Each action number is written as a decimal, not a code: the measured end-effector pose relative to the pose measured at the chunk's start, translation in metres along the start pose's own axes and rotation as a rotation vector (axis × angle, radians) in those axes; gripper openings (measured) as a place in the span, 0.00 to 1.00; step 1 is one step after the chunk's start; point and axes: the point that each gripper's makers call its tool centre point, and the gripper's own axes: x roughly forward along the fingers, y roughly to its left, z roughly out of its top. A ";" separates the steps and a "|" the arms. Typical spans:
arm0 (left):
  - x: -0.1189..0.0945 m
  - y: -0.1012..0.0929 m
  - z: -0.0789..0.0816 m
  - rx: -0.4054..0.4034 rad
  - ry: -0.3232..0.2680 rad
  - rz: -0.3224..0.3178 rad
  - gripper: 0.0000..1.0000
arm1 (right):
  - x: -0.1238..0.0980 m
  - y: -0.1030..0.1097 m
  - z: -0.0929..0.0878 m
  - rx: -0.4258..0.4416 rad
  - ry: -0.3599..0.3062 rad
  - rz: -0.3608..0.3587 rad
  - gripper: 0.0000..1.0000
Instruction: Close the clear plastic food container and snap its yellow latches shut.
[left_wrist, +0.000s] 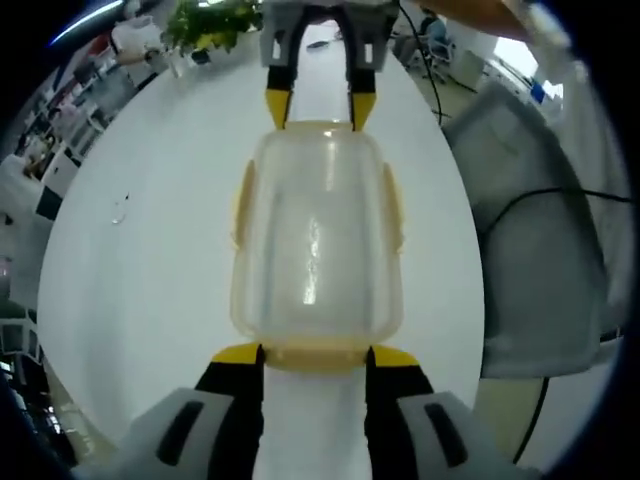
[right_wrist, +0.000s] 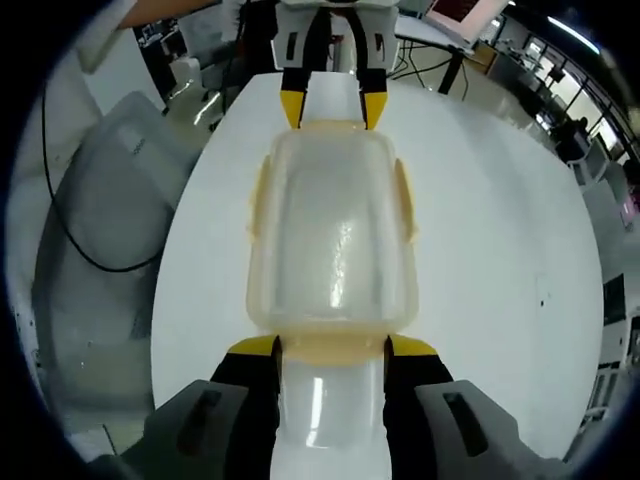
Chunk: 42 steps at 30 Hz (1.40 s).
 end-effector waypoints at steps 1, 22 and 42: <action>0.002 0.000 0.004 0.001 -0.003 -0.002 0.34 | -0.001 0.000 -0.002 -0.001 0.002 -0.001 0.37; 0.028 -0.002 0.057 0.004 -0.014 -0.024 0.34 | -0.021 0.001 -0.059 0.023 0.019 0.009 0.37; 0.052 -0.004 0.102 -0.007 -0.014 -0.053 0.34 | -0.032 0.000 -0.110 0.031 0.034 0.015 0.37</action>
